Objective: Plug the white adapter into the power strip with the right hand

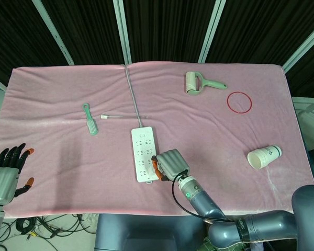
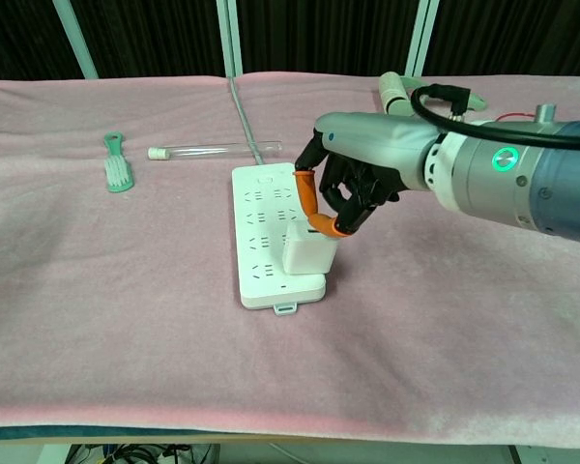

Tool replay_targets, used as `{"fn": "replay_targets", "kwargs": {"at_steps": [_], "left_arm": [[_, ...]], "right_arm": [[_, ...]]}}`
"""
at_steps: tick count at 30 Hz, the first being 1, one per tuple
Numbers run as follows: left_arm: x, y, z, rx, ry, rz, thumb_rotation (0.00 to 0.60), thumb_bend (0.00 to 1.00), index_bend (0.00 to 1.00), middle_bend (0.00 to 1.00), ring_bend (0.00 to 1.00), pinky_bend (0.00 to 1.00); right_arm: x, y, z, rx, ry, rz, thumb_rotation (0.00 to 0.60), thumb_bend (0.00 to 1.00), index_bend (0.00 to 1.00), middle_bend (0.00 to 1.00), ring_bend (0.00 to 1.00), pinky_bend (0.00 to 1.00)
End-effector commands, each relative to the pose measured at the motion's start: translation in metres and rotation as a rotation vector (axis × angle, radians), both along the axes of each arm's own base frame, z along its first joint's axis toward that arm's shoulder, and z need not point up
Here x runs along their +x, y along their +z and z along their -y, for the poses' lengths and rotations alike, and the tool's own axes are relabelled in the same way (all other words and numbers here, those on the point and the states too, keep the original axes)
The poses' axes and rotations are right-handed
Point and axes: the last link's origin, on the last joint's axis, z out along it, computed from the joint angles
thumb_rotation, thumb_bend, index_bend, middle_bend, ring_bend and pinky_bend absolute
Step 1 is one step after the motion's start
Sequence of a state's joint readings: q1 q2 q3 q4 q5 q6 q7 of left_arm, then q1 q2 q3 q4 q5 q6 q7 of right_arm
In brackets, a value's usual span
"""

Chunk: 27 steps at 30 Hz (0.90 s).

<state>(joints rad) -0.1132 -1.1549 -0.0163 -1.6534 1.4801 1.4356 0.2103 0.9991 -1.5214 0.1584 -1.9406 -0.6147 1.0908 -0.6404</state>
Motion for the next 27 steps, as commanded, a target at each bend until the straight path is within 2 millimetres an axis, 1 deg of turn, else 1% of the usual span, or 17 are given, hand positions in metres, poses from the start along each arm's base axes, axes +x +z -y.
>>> {"fn": "replay_targets", "kwargs": {"at_steps": [1, 7, 27], "left_arm": [[0.000, 0.000, 0.000, 0.000, 0.000, 0.001, 0.600, 0.30, 0.12, 0.00, 0.00, 0.00], [0.000, 0.000, 0.000, -0.001, 0.000, 0.001, 0.600, 0.30, 0.12, 0.00, 0.00, 0.00], [0.000, 0.000, 0.000, 0.000, 0.000, 0.004, 0.600, 0.30, 0.12, 0.00, 0.00, 0.00]], "right_arm": [[0.001, -0.003, 0.002, 0.001, -0.002, -0.004, 0.600, 0.80, 0.79, 0.80, 0.85, 0.81], [0.004, -0.009, 0.007, 0.001, -0.013, -0.007, 0.600, 0.80, 0.79, 0.80, 0.85, 0.81], [0.005, -0.027, 0.004, 0.045, -0.007, -0.039, 0.600, 0.80, 0.79, 0.80, 0.85, 0.81]]}}
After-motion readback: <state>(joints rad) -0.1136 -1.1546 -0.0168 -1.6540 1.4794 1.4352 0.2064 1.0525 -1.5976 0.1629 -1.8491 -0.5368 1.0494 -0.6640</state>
